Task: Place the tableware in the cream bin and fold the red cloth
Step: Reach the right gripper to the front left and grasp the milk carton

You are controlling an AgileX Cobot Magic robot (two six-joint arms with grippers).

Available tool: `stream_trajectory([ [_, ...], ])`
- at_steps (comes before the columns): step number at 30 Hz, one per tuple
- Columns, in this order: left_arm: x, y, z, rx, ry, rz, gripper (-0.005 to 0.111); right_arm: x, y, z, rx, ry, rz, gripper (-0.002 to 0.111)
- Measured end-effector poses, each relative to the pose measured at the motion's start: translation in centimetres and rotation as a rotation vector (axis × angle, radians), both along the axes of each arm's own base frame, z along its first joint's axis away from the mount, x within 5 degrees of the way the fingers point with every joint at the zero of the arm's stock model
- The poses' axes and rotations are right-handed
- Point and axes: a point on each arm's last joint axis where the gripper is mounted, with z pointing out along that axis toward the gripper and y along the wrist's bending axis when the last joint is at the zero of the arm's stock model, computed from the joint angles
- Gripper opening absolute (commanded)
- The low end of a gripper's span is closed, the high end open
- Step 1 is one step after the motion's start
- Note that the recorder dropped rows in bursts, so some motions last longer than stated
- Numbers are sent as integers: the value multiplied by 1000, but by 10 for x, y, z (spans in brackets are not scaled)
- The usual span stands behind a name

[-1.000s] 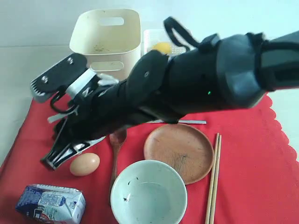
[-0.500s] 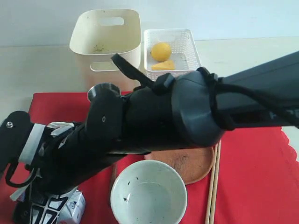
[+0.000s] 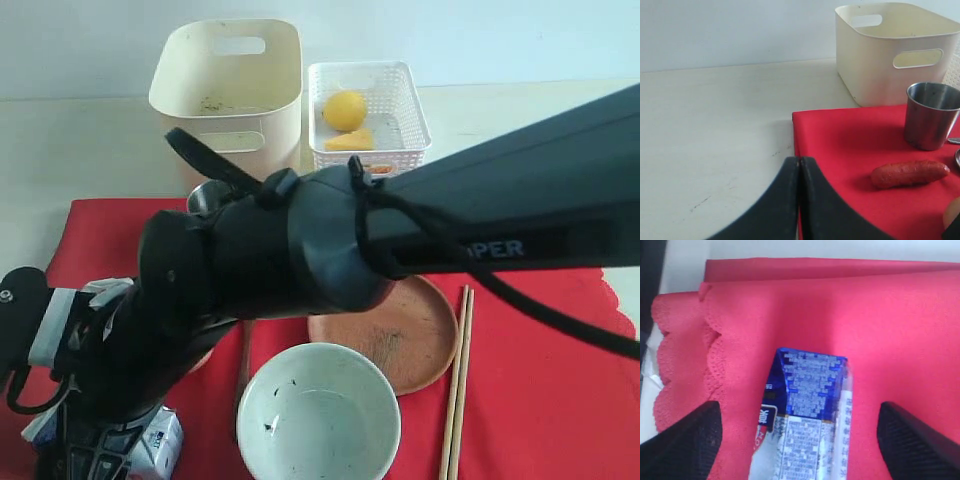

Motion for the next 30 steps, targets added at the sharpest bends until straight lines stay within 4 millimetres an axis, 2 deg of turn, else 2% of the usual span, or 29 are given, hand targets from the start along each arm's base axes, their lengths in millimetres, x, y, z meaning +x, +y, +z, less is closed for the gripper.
stream_trajectory([
  [15,0,0,0,0,0,0,3,3,6,-20,-57,31,-4,80],
  [24,0,0,0,0,0,0,3,3,6,-24,-67,37,-6,58],
  [30,0,0,0,0,0,0,3,3,6,-31,-79,37,-7,56],
])
